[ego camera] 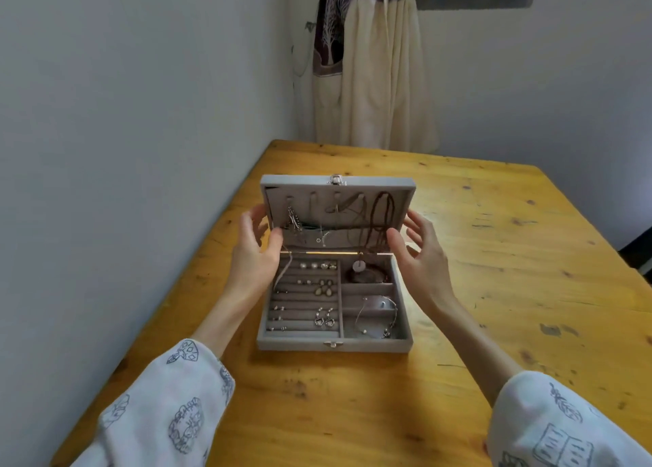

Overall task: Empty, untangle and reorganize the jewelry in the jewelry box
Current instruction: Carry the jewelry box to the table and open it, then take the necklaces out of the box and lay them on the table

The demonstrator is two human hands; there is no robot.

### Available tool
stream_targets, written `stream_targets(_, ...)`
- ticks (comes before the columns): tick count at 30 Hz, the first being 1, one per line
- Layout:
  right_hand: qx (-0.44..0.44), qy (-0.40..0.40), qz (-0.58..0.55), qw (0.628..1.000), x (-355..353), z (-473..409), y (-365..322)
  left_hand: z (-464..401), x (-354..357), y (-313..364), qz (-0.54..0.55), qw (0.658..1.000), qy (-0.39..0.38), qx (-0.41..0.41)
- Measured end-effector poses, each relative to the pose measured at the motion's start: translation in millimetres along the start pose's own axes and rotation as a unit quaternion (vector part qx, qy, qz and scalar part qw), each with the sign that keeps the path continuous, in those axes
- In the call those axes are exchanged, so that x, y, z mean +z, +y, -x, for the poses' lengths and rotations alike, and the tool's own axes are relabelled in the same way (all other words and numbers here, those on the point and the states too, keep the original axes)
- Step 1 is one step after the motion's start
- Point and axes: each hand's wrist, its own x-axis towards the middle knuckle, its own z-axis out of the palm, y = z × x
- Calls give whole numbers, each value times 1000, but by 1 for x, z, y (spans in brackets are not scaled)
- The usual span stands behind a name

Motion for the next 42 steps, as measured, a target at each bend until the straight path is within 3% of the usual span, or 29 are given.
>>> stream_targets(11,30,-2,-8,1000,22,-30,21,-35,14,-19,2,997,-57,-45)
stream_targets(19,32,-59,22,997,30,-16,33,-23,18,-27,-13,993,-90,-71)
stream_targets(26,37,-127,162,978,27,26,44,28,13,-48,-148,972,-159,-90)
stream_targets(35,46,-152,165,973,21,37,34,50,3,-44,-214,958,-164,-96)
stream_targets(37,37,-144,183,972,12,29,29,52,4,-44,-222,957,-161,-94)
stream_targets(42,1,-24,224,974,3,-21,0,50,6,-47,-228,956,-152,-103)
